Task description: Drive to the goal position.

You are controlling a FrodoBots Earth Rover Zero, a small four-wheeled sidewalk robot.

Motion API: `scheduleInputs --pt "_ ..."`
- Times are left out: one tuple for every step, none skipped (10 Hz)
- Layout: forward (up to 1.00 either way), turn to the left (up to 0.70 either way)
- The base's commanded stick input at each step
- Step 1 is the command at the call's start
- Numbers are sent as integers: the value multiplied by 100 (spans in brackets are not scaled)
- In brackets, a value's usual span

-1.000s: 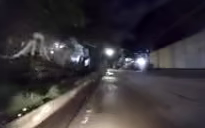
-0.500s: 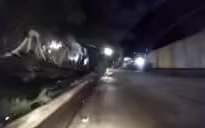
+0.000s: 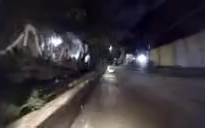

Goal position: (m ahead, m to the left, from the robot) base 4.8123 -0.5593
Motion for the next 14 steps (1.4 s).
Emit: scheduleInputs --pt "50 -18" --pt "50 -23" --pt "50 -29" --pt "50 -35" --pt "50 -41" --pt "50 -46" --pt "50 -46" --pt "50 -35" --pt "50 -23" --pt "50 -12" --pt "50 -1" --pt "50 0" --pt "50 0" --pt "50 0"
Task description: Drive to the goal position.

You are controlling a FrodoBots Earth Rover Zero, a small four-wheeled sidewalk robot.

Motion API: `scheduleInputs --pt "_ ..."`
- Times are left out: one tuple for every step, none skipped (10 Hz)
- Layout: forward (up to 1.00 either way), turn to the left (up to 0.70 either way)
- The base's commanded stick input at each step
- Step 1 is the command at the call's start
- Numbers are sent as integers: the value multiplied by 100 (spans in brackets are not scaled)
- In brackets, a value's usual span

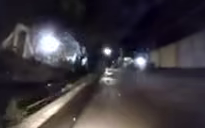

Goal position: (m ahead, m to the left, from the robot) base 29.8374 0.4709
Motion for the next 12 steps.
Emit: scheduleInputs --pt "50 0" --pt "50 -13" --pt "50 -42" --pt "50 -50" --pt "50 -50" --pt "50 -47" --pt "50 -39" --pt "50 -31" --pt "50 -23" --pt "50 -15" --pt "50 -8" --pt "50 0"
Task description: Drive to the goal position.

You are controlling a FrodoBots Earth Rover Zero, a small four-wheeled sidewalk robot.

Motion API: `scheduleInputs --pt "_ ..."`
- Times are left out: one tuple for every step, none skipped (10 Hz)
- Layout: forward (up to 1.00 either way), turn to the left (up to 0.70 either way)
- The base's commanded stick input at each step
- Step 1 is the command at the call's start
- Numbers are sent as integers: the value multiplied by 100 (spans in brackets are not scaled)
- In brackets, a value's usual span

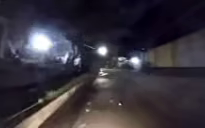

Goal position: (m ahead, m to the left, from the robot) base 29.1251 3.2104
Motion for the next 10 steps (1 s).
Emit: scheduleInputs --pt "50 0" --pt "50 0" --pt "50 0" --pt "50 0" --pt "50 0" --pt "50 0" --pt "50 0" --pt "50 0" --pt "50 0" --pt "50 0"
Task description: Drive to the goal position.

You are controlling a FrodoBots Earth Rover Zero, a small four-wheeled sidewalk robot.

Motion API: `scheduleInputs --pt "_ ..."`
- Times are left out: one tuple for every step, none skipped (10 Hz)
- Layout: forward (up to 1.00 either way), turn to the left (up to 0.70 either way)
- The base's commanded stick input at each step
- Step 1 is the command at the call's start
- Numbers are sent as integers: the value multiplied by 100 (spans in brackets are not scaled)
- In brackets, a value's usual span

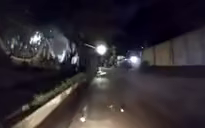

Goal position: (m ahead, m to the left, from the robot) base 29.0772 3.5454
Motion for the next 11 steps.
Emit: scheduleInputs --pt "50 0" --pt "50 0" --pt "50 0" --pt "50 0" --pt "50 0" --pt "50 0" --pt "50 0" --pt "50 0" --pt "50 0" --pt "50 0" --pt "50 0"
